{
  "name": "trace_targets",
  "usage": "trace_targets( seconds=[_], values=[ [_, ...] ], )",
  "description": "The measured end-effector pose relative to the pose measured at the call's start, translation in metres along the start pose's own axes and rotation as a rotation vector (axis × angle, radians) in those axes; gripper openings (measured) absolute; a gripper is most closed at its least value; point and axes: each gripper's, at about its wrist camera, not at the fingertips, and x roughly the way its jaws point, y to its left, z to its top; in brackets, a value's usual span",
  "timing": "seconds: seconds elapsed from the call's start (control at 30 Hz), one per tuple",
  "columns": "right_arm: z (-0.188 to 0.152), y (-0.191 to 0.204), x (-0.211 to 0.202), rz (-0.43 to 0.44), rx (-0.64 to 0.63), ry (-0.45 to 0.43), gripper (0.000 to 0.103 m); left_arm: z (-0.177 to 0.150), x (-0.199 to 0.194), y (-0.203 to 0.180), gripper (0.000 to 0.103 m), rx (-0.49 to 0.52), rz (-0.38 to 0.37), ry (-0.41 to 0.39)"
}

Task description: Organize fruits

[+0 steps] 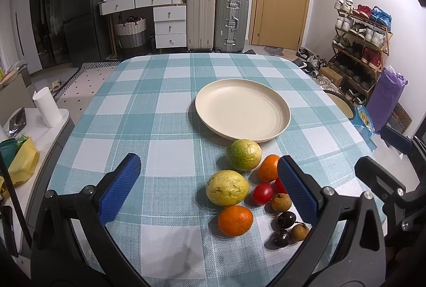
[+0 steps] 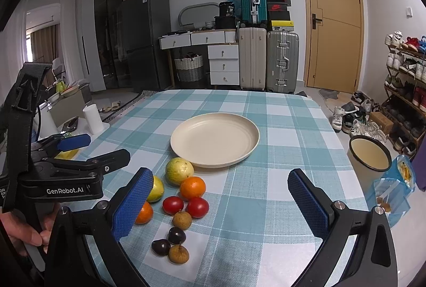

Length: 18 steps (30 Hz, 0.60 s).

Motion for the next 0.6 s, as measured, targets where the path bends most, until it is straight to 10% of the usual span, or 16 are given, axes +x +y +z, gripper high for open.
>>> trace_targets(
  seconds=[0.6],
  values=[
    [-0.003,0.004,0.005,0.000,-0.006,0.007,0.103,-0.009,0.020,0.009,0.102,-0.029,-0.023,0.055]
  ],
)
